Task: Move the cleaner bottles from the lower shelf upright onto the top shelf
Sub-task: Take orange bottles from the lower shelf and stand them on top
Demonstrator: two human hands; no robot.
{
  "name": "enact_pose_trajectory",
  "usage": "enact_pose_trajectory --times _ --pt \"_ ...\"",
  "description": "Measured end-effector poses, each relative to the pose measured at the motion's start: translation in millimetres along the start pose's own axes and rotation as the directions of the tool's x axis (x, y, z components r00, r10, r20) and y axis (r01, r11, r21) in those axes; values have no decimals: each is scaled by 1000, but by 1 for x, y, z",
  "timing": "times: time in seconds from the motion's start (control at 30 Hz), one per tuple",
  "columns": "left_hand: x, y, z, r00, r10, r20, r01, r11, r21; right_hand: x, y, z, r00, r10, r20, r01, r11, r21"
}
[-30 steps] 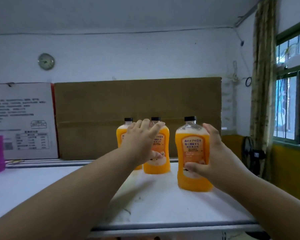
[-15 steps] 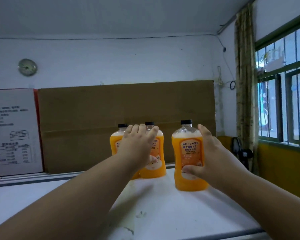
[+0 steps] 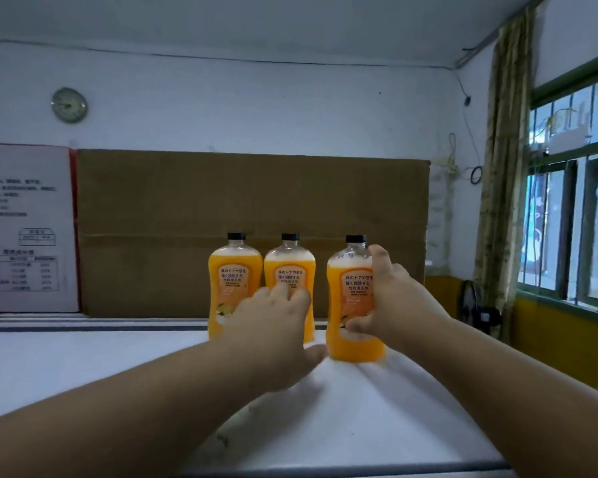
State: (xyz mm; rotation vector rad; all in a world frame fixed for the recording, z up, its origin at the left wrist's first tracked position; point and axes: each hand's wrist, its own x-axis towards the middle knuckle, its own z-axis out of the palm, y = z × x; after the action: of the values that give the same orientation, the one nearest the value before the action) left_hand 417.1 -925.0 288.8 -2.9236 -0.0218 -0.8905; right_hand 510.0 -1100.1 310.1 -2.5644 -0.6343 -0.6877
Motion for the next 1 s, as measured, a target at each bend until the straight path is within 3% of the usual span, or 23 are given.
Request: enact_pose_trajectory --times 0.1,0.2,0.57,0.83,1.0 --pt "-18 10 11 934 -71 349 116 987 -110 18 2 9 1000 16 10 -16 1000 -10" --pt "-23 12 9 884 -52 465 125 984 -129 32 3 20 999 35 1 -35 999 -28" --pt "-28 18 4 891 -57 451 92 994 -57 41 9 45 997 5 -82 -3 1000 31" --pt "-29 19 3 895 -46 444 78 995 -55 33 7 43 998 -28 -50 30 998 52" --pt "-34 23 -7 920 -65 387 128 982 -141 5 10 18 976 -142 -166 133 989 -60"
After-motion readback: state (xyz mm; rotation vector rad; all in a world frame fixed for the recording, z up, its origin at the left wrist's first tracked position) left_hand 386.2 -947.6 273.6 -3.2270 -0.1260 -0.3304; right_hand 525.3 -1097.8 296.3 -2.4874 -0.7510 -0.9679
